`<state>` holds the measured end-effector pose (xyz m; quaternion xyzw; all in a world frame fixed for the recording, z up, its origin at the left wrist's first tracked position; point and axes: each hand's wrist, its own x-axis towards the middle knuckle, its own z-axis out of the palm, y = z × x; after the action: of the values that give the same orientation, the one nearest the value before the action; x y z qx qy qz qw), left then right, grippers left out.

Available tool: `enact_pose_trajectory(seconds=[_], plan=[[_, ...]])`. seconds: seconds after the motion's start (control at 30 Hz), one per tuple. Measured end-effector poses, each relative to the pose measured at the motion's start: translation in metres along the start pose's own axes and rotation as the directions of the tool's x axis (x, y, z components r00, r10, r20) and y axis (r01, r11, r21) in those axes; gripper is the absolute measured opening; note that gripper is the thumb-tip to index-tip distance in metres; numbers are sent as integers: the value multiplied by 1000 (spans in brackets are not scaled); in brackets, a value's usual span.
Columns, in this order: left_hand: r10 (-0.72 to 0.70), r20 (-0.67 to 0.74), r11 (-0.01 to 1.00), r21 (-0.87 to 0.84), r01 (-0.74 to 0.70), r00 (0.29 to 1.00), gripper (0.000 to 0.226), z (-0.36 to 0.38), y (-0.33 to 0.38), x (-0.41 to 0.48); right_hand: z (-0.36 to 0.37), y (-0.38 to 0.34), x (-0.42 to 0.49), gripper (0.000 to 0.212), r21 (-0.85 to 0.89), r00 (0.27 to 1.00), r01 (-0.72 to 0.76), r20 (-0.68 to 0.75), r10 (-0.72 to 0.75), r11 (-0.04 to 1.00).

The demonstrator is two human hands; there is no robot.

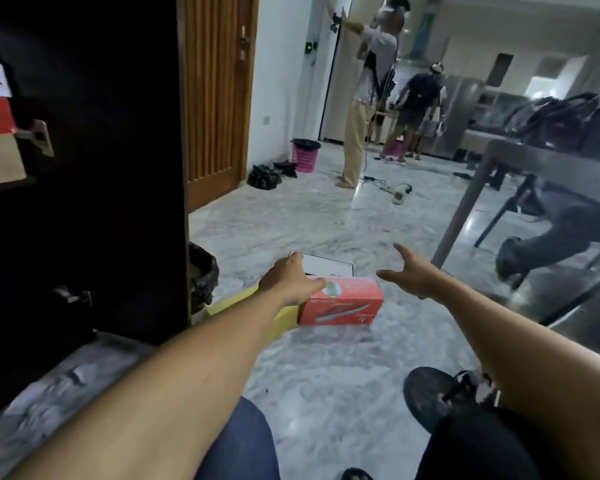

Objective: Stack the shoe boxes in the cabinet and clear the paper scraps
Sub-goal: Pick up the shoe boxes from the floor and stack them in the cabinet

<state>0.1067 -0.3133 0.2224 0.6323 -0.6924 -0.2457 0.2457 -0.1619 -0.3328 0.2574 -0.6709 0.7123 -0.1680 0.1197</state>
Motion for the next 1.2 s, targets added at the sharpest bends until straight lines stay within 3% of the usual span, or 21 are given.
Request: enact_pose_trajectory(seconds=[0.13,0.47,0.57,0.8,1.07,1.2], plan=[[-41,-2,990,132,41,999,73,6,-21,51,27,37,50,90,15,999,-27,28,27,1000],[-213,29,954,224,201,977,93,21,-115,136,105,88,120,89,143,977,-80,209,49,987],[-213,21,959,195,205,977,92,33,-112,151,118,112,149,106,192,976,-60,219,17,980],[-240,101,966,128,227,965,91,117,-120,188,144,128,178,79,149,976,-77,212,44,986],[-199,122,980,47,195,972,80,216,-122,263,223,198,250,90,126,968,-201,181,176,972],[-146,158,989,4,147,977,64,245,-122,288,240,232,281,91,265,966,-222,192,175,938]])
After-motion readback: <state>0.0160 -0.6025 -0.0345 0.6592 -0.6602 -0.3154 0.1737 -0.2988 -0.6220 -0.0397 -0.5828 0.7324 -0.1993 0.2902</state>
